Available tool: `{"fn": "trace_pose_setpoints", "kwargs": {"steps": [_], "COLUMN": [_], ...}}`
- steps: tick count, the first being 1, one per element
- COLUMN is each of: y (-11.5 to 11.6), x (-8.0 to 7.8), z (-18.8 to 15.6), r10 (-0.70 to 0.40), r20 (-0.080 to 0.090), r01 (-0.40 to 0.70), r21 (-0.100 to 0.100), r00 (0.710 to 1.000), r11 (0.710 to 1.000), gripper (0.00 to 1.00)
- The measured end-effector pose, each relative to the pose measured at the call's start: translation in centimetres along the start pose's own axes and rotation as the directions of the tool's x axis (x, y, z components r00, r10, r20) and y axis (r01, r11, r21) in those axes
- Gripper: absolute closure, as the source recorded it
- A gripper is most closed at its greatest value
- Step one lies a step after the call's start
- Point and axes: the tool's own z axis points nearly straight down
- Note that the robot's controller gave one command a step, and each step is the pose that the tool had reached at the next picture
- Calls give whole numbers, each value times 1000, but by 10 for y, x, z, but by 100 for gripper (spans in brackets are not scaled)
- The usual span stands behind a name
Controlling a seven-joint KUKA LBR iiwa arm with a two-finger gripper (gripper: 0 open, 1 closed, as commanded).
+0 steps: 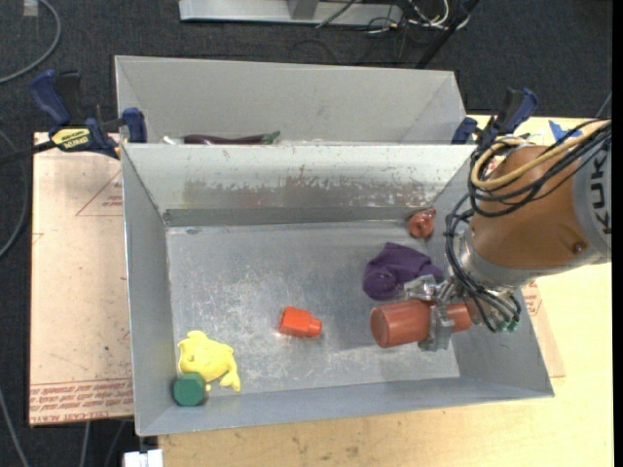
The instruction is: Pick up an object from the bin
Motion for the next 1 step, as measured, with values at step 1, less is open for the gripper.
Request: {"fn": "trace_pose_setpoints", "kwargs": {"steps": [1], "y": [0], "x": [0], "z": [-8], "r10": [0], "r20": [1], "r01": [0], "r21": [0], "r00": [1000], "r11": [1000], "gripper": [100]}}
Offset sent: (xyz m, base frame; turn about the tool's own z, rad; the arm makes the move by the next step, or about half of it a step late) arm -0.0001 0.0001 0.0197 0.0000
